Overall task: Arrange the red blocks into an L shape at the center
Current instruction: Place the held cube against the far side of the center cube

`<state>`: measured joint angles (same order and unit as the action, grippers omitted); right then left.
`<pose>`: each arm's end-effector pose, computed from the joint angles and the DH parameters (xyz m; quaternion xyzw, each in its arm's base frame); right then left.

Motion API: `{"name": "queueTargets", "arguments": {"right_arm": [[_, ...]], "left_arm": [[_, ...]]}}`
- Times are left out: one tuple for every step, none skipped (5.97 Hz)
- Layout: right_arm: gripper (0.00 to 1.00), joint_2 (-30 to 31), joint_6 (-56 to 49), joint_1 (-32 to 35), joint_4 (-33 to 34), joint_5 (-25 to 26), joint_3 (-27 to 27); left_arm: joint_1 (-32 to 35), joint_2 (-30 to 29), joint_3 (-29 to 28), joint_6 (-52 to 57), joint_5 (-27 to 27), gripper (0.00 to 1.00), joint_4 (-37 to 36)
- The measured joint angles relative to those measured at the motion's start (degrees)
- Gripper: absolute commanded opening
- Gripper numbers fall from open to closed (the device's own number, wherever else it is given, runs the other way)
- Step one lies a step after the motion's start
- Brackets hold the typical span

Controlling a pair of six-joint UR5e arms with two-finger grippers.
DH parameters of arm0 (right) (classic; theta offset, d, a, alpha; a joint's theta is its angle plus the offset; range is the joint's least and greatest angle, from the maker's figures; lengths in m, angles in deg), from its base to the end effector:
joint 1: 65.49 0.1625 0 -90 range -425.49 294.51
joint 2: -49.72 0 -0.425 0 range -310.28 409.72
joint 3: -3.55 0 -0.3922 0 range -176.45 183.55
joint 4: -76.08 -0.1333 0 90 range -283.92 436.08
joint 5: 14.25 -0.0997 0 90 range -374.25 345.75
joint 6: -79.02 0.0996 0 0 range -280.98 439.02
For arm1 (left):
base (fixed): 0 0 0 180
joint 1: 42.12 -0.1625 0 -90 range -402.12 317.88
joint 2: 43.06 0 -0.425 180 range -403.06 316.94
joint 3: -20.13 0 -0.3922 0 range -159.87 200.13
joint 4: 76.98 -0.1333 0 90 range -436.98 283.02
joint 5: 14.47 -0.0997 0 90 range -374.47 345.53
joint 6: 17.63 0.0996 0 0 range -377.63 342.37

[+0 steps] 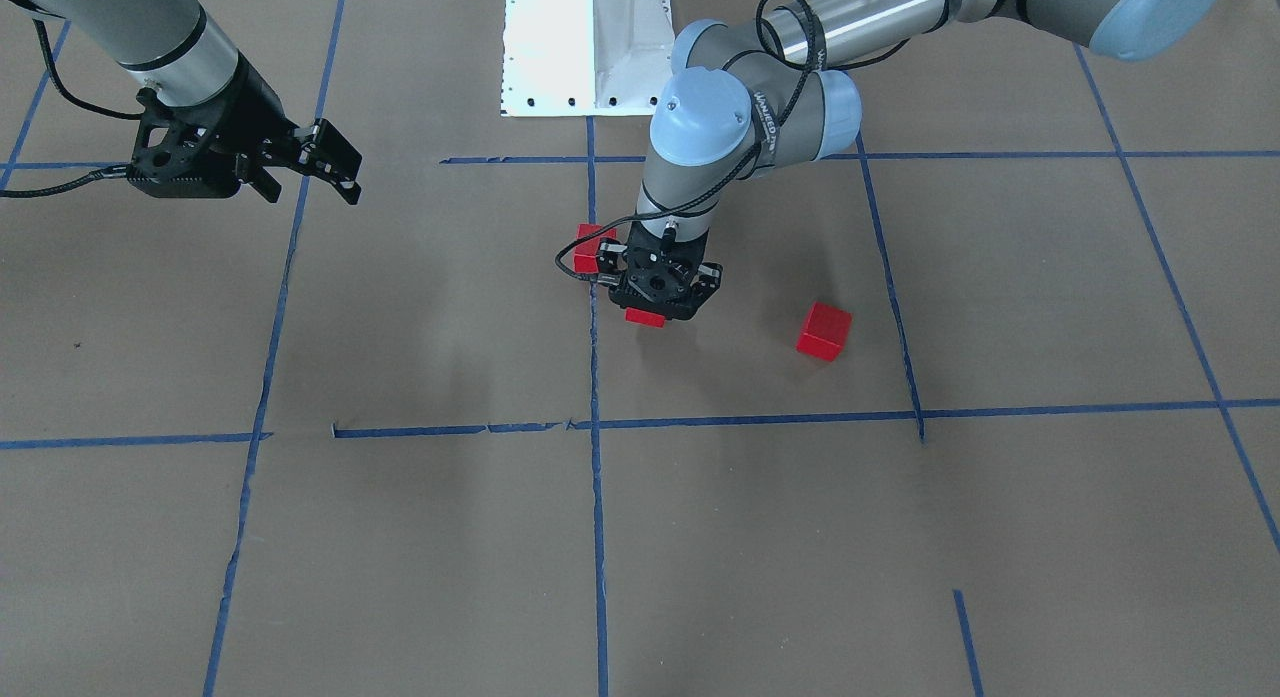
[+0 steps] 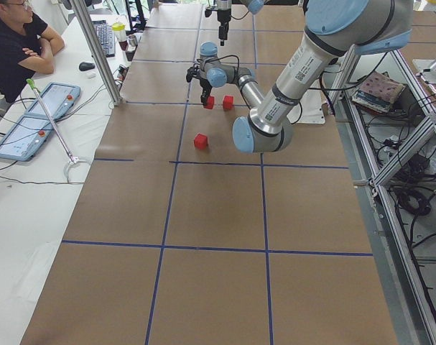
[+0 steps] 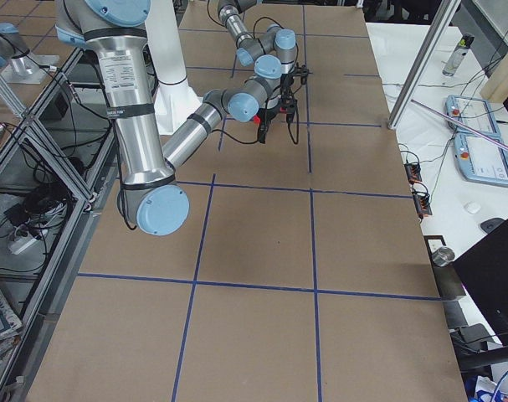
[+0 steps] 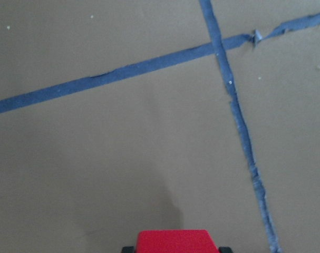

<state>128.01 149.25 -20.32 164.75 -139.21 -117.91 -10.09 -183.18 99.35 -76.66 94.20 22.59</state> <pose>-0.2989 -0.4088 0.2987 -0.0407 -0.4540 0.0831 0.8862 0.5957 -0.4923 0.1733 0.0875 0.4254 0.0588 0.8988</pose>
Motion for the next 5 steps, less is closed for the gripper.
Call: {"name": "queueTargets", "arguments": {"right_arm": [[1.0,0.2,0.0,0.1,0.0,0.0,-0.1],[1.0,0.4,0.0,0.4,0.0,0.0,-0.1],[1.0,0.5,0.0,0.7,0.0,0.0,-0.3],[1.0,0.6,0.0,0.8,0.1,0.0,-0.7],[1.0,0.7,0.0,0.9,0.3,0.0,-1.2]], "left_arm": [[-0.5,-1.5,-1.8,-2.9,-0.4,0.0,0.1],[-1.6,-2.0,-2.4,-5.8,-0.5,0.0,0.0],[-2.5,-1.9,-2.4,-7.9,-0.7,0.0,-0.3],[-3.0,-1.8,-2.3,-10.3,-0.9,0.0,-0.4],[-3.2,-1.9,-2.1,-12.3,-1.0,0.0,-0.4]]}}
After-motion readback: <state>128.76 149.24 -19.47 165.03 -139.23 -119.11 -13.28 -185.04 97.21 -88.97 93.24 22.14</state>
